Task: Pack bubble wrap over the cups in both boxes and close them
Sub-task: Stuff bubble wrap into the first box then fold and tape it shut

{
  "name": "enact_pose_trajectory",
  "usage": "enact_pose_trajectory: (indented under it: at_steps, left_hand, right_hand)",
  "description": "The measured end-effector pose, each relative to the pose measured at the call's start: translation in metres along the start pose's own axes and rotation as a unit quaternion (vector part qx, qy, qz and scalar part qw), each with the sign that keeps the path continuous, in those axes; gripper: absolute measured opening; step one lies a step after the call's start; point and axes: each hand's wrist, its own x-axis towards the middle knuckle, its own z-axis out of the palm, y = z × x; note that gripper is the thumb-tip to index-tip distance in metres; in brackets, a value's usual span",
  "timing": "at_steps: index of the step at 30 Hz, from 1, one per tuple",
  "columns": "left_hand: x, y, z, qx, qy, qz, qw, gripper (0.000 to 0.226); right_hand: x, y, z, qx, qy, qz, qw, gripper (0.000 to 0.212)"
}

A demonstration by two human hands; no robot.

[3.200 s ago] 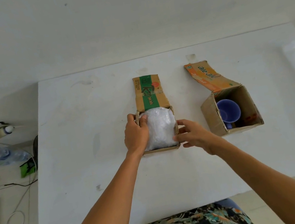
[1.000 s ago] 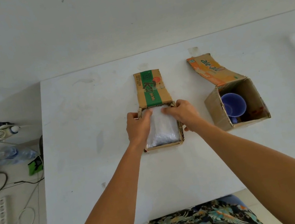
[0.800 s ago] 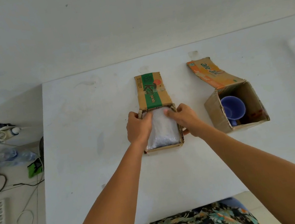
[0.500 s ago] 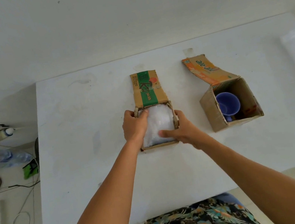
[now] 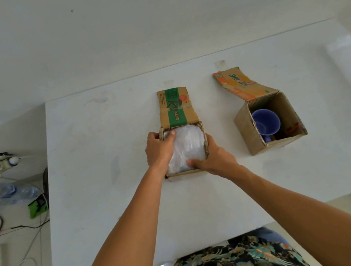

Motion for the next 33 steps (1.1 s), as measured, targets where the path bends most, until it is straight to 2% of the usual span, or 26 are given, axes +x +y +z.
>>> enact_pose_trajectory:
  at_steps: [2, 4, 5, 7, 8, 11, 17, 23, 26, 28, 31, 33]
  left_hand:
    - [-0.002, -0.001, 0.0, -0.009, 0.003, -0.001, 1.0, 0.036]
    - [-0.003, -0.005, -0.002, -0.042, 0.003, -0.009, 0.999, 0.038]
    - [-0.004, -0.007, -0.004, -0.07, -0.002, -0.016, 0.997, 0.039]
    - [-0.01, -0.014, -0.008, -0.118, -0.023, -0.027, 0.992, 0.037]
    - [-0.013, -0.019, -0.01, -0.131, -0.034, -0.027, 0.99, 0.036]
    - [-0.022, -0.037, -0.011, -0.158, -0.056, -0.012, 0.986, 0.039]
    - [-0.027, -0.046, -0.01, -0.177, -0.04, 0.012, 0.983, 0.042]
    - [-0.027, -0.045, -0.007, -0.164, -0.026, 0.025, 0.986, 0.041]
    - [-0.026, -0.045, -0.006, -0.162, -0.027, 0.028, 0.986, 0.041]
    - [-0.025, -0.046, -0.007, -0.157, -0.03, 0.03, 0.987, 0.042]
    - [-0.025, -0.047, -0.008, -0.157, -0.039, 0.029, 0.986, 0.043]
    - [-0.025, -0.049, -0.008, -0.162, -0.042, 0.028, 0.986, 0.044]
  right_hand:
    - [0.001, 0.001, 0.0, 0.007, -0.003, -0.014, 1.0, 0.097]
    - [-0.001, 0.006, -0.004, 0.154, -0.064, -0.04, 0.985, 0.096]
    - [-0.002, 0.009, -0.006, 0.233, -0.097, -0.047, 0.966, 0.091]
    - [-0.007, 0.006, -0.014, 0.304, -0.141, -0.035, 0.941, 0.066]
    - [-0.006, 0.004, -0.016, 0.311, -0.14, -0.011, 0.94, 0.057]
    - [0.005, 0.0, -0.021, 0.293, -0.078, 0.044, 0.952, 0.053]
    - [0.023, -0.011, -0.015, 0.181, 0.038, 0.029, 0.982, 0.026]
    - [0.026, -0.015, -0.006, 0.045, 0.089, 0.011, 0.995, 0.024]
    - [0.025, -0.015, -0.004, 0.012, 0.101, 0.009, 0.995, 0.028]
    - [0.025, -0.013, -0.007, 0.063, 0.079, 0.014, 0.995, 0.03]
    - [0.025, -0.012, -0.021, 0.218, -0.012, 0.039, 0.975, 0.031]
    - [0.03, -0.01, -0.026, 0.252, -0.047, 0.056, 0.965, 0.037]
